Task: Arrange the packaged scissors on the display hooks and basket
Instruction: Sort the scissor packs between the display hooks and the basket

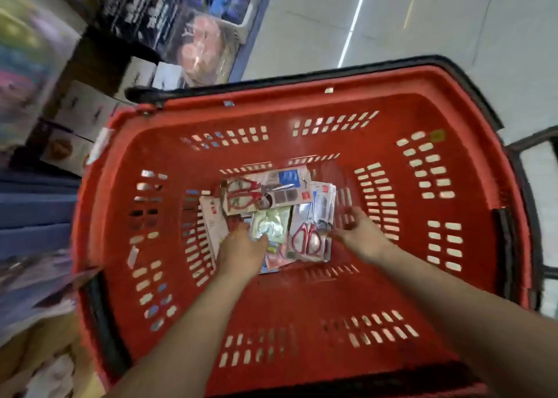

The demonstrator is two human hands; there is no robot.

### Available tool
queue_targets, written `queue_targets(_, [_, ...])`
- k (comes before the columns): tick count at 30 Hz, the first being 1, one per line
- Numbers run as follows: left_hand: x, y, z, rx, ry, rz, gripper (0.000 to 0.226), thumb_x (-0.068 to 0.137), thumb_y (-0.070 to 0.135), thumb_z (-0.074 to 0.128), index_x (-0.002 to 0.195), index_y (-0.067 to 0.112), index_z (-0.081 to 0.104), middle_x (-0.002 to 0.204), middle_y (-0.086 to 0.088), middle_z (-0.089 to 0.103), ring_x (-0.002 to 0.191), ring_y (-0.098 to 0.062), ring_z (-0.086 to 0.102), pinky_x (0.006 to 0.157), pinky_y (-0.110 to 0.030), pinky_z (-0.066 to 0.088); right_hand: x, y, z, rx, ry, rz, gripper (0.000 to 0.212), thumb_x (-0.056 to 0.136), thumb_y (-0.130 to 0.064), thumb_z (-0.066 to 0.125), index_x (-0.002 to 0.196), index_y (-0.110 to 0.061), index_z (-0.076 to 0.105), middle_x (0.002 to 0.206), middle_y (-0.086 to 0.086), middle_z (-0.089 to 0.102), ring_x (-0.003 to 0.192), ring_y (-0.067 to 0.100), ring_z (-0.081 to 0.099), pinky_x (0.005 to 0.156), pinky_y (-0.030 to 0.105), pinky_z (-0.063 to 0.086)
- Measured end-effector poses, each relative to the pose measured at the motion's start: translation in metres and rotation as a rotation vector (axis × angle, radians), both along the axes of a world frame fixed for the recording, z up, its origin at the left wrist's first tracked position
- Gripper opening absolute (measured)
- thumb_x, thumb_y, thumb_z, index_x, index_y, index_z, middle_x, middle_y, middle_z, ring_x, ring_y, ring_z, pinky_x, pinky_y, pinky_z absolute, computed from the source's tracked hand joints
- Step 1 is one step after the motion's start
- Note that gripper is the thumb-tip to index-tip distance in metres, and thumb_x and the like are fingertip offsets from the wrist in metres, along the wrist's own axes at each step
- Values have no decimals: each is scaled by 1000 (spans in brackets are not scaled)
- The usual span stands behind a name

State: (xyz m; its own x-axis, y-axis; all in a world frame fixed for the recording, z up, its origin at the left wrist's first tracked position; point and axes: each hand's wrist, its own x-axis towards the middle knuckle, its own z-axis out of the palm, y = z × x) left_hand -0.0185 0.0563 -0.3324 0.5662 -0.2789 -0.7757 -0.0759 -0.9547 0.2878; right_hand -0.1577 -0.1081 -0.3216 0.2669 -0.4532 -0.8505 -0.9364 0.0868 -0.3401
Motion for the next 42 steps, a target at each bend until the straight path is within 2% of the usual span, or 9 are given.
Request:
queue_targets(5, [-3, -6, -113, 56, 28, 64, 78, 74, 63, 54, 125, 6, 55, 126, -19, 61, 112, -38, 60, 94, -43, 50, 10, 15, -110, 4, 53, -158, 62, 80, -21, 80, 126, -12, 39, 121, 3, 63, 107, 24, 63, 95, 35, 51])
queue_targets(10, [-12, -14, -144, 83, -70, 309, 92, 72, 46, 81, 139, 4, 33, 141, -19, 44, 123, -40, 50, 98, -46, 47, 7, 34, -173, -150, 120, -217, 112, 50, -51, 88, 140, -14, 33, 128, 16, 60, 117, 38, 60, 99, 51, 50])
queue_targets(14, [-13, -14, -146, -2, -48, 535, 107, 52, 47, 91, 135, 11, 33, 134, -12, 56, 117, -35, 58, 100, -50, 47, 10, 37, -174, -181, 110, -301, 87, 47, -46, 91, 118, -12, 55, 111, 13, 68, 101, 32, 67, 90, 47, 56])
queue_targets(20, [-14, -13, -120, -132, 201, 654, 55, 41, 45, 90, 83, 13, 75, 81, -2, 76, 73, -25, 73, 74, -49, 60, 18, 42, -136, -63, -56, -314, 42, 81, -14, 77, 114, -15, 51, 103, 7, 70, 92, 26, 68, 88, 42, 56])
queue_targets(25, [3, 7, -48, -153, 338, 672, 47, 61, 23, 89, 101, 8, 70, 89, -7, 76, 78, -22, 74, 73, -34, 60, 17, 7, -64, -150, -97, 15, 101, 85, -14, 72, 152, -47, 4, 109, 5, 72, 95, 30, 70, 91, 43, 55])
queue_targets(30, [5, 23, 66, -287, 545, 849, 41, 71, 0, 77, 111, 1, 66, 95, -19, 75, 78, -32, 73, 71, -45, 60, 12, -4, 9, -109, -144, 95, 25, 91, -10, 67, 86, -34, 70, 98, 0, 74, 99, 25, 70, 96, 40, 52])
queue_targets(34, [0, 20, 163, -460, 495, 917, 60, 56, 8, 77, 114, 10, 61, 100, -14, 75, 89, -32, 73, 86, -48, 56, 21, 9, 101, 142, -290, -76, 22, 94, -3, 61, 82, -16, 74, 88, 0, 73, 90, 14, 66, 84, 15, 49])
queue_targets(38, [-3, 0, 236, -581, 513, 934, 64, 56, 2, 79, 117, 8, 59, 102, -16, 74, 89, -34, 72, 83, -48, 57, 33, 20, 197, 399, -368, -255, 50, 86, -61, 60, 78, -16, 80, 89, 3, 78, 88, 14, 74, 86, 30, 53])
queue_targets(42, [-5, -23, 291, -653, 384, 865, 76, 66, -4, 78, 133, 20, 51, 115, -9, 70, 98, -26, 70, 82, -39, 59, 46, 28, 263, 371, -525, -391, 33, 75, -46, 74, 60, -18, 71, 62, 1, 68, 60, 16, 62, 57, 24, 49])
